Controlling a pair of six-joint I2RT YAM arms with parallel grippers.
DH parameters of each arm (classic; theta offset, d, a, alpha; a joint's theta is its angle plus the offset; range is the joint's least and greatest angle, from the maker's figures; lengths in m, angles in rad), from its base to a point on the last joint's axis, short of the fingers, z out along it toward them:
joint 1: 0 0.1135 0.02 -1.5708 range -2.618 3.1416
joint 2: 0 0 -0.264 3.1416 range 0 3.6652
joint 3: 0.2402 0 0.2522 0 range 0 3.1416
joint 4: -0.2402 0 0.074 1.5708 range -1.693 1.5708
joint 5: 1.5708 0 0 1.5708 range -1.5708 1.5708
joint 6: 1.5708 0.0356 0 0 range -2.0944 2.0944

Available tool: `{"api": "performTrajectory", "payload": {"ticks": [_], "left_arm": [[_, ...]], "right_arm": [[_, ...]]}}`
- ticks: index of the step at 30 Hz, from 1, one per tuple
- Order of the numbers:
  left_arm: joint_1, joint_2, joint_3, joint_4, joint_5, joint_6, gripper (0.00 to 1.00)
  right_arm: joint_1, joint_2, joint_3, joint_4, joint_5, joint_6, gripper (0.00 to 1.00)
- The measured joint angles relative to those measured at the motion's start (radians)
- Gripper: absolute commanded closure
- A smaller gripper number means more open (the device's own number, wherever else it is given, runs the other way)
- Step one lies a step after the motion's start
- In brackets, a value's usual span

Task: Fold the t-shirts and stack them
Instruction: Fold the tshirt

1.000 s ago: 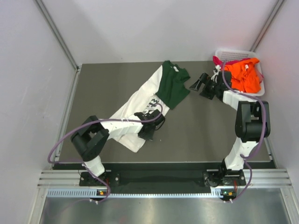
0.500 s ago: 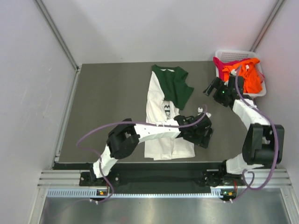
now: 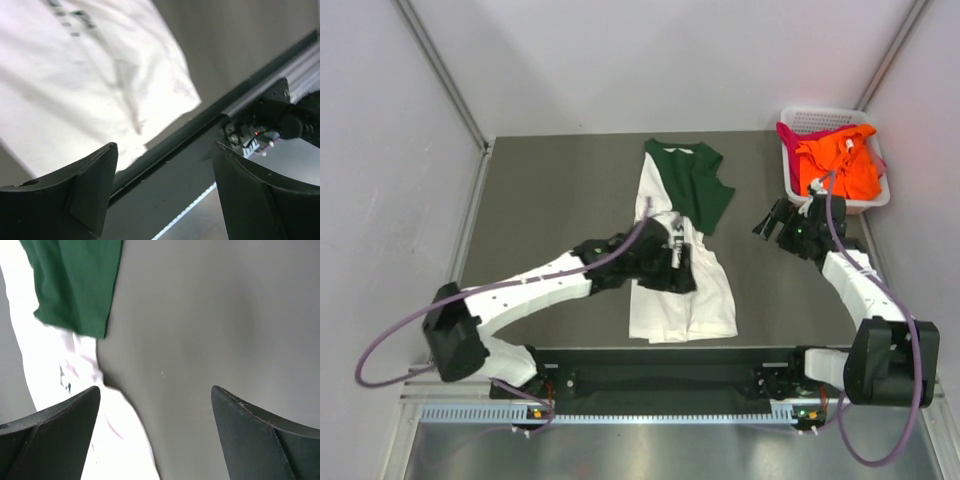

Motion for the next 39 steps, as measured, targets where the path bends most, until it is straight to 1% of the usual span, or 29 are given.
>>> {"api": "performTrajectory", "payload": {"ticks": [1, 4, 5, 7, 8, 9, 12, 17, 20, 22, 27, 28, 33, 37, 39], "left_arm": [[0.034, -0.038, -0.037, 0.003, 0.008, 0.000, 0.22], [0.235, -0.133, -0.158, 0.026, 0.057, 0.011, 0.22], [0.313, -0.141, -0.178, 0.025, 0.053, 0.021, 0.23], [0.420, -0.130, -0.185, 0.029, 0.052, 0.037, 0.25], [0.455, -0.118, -0.184, 0.036, 0.061, 0.042, 0.25], [0.486, -0.103, -0.184, 0.052, 0.072, 0.050, 0.26], [0.583, -0.005, -0.172, 0.127, 0.137, 0.055, 0.28], [0.708, 0.241, -0.084, 0.245, 0.243, 0.053, 0.26], [0.747, 0.384, 0.011, 0.300, 0.277, 0.052, 0.27], [0.756, 0.471, 0.095, 0.320, 0.301, 0.046, 0.28], [0.769, 0.686, 0.296, 0.393, 0.369, 0.014, 0.30], [0.773, 0.709, 0.327, 0.404, 0.389, 0.010, 0.30], [0.777, 0.809, 0.470, 0.416, 0.404, 0.003, 0.29], [0.782, 0.887, 0.587, 0.417, 0.413, -0.006, 0.30], [0.784, 0.929, 0.645, 0.421, 0.417, -0.012, 0.32]], "right_arm": [[0.000, 0.008, -0.002, 0.000, -0.020, -0.006, 0.12], [0.000, 0.060, 0.005, 0.020, -0.081, -0.014, 0.12], [0.000, 0.084, 0.010, 0.026, -0.094, -0.014, 0.11], [0.000, 0.158, 0.037, 0.038, -0.125, -0.013, 0.08], [0.000, 0.192, 0.055, 0.041, -0.137, -0.011, 0.07], [0.000, 0.240, 0.085, 0.048, -0.156, -0.010, 0.07], [-0.001, 0.372, 0.184, 0.079, -0.201, 0.003, 0.14], [0.001, 0.602, 0.424, 0.124, -0.326, 0.031, 0.17], [0.003, 0.727, 0.572, 0.163, -0.377, 0.055, 0.20], [0.005, 0.803, 0.637, 0.182, -0.399, 0.065, 0.22], [0.026, 0.998, 0.791, 0.127, -0.407, 0.081, 0.22], [0.032, 1.022, 0.830, 0.119, -0.418, 0.084, 0.22], [0.084, 1.101, 0.994, 0.037, -0.338, 0.058, 0.22], [0.117, 1.189, 1.172, -0.050, -0.284, 0.025, 0.22], [0.125, 1.224, 1.235, -0.070, -0.266, 0.013, 0.25]]}}
